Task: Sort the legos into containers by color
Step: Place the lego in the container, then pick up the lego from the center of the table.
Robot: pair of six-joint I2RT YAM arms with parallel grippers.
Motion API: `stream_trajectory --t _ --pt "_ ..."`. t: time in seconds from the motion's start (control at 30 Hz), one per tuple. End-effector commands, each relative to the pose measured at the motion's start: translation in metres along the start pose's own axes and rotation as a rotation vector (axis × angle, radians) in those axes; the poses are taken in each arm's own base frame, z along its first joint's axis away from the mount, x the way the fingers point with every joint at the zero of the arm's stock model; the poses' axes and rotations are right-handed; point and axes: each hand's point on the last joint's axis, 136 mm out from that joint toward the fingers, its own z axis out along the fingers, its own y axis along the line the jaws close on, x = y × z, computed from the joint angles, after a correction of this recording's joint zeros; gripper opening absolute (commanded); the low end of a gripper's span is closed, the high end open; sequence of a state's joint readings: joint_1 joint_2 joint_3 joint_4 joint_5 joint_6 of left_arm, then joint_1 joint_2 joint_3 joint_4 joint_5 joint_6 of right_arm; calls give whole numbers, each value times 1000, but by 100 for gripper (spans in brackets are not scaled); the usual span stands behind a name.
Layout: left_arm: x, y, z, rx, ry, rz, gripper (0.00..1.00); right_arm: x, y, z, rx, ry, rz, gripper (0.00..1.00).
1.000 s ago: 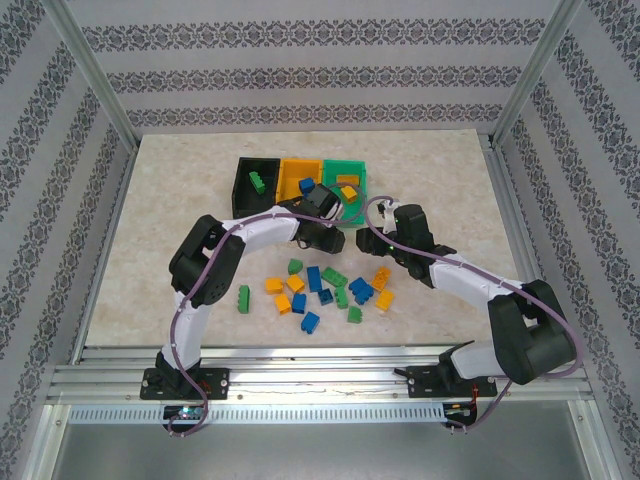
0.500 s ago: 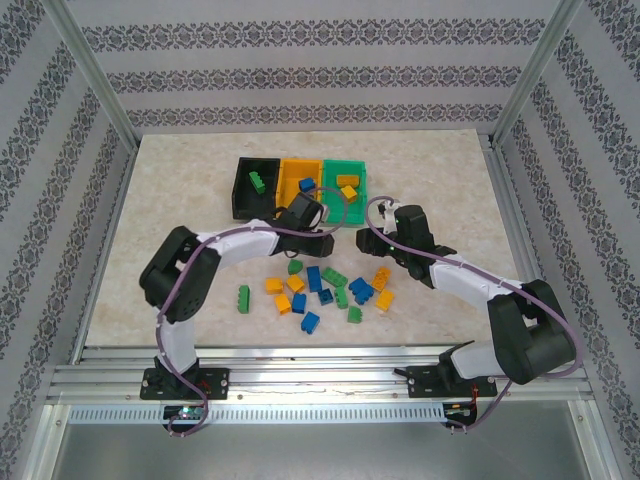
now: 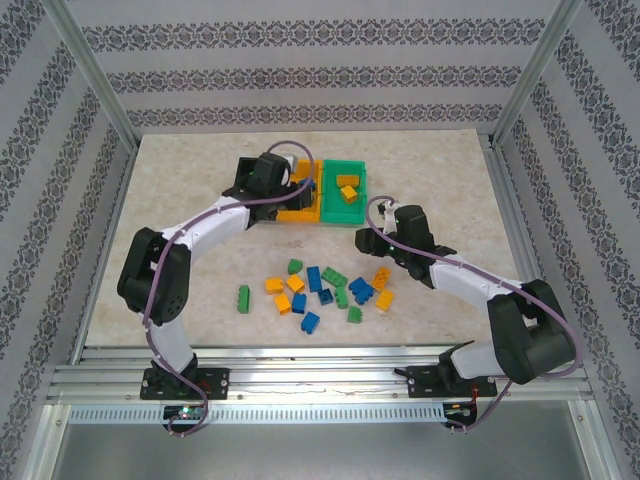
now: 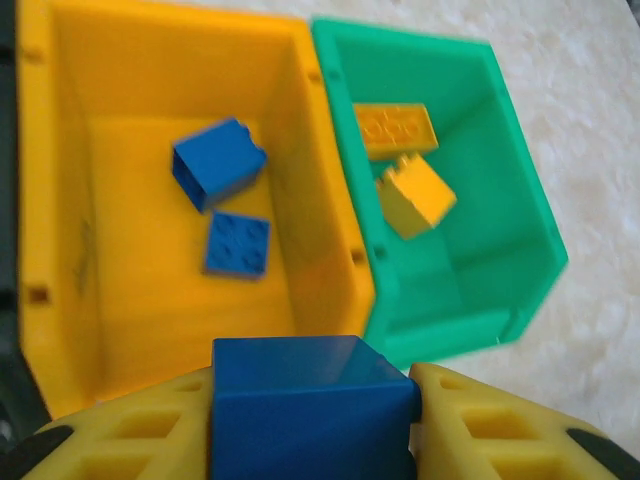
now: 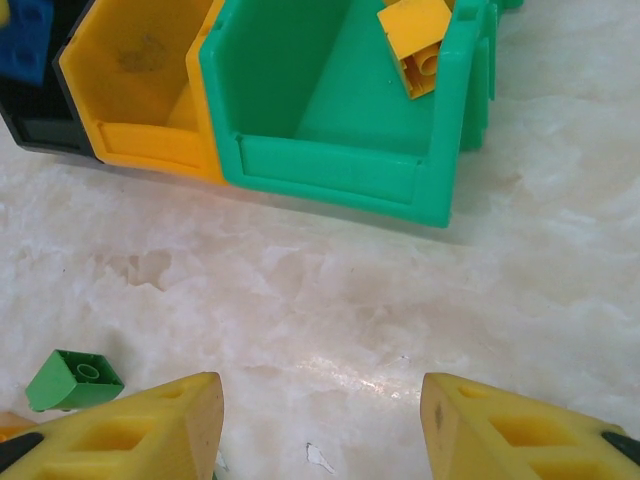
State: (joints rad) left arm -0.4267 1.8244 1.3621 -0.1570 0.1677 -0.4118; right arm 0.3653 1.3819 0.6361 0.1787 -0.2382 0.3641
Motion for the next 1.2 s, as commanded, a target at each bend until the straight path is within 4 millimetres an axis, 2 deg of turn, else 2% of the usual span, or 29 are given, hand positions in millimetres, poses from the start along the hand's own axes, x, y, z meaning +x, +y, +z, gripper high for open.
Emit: stream_trajectory --t 0.0,0.17,0.3,0.47,0.63,0.73,1.03,1.17 --pt "-4 -6 10 33 49 46 49 -5 0 -1 -19 -25 10 55" --pt "-2 -4 24 40 109 25 55 -6 -4 -3 -17 -32 24 55" --pt "0 -6 16 61 79 1 60 -7 -5 -4 -18 -37 25 55" --pt "10 -8 -1 73 71 -13 60 -7 -5 -3 -31 -33 37 55" --pt "48 -9 -13 94 115 -18 60 -4 -6 1 -36 -20 47 55" --pt "79 -13 -15 158 177 -45 60 -4 -4 2 -47 -19 52 55" --pt "155 7 -34 97 378 -3 60 -1 -4 5 -55 -6 65 55" --pt "182 14 -33 68 476 20 60 -2 -3 6 -63 -6 66 56"
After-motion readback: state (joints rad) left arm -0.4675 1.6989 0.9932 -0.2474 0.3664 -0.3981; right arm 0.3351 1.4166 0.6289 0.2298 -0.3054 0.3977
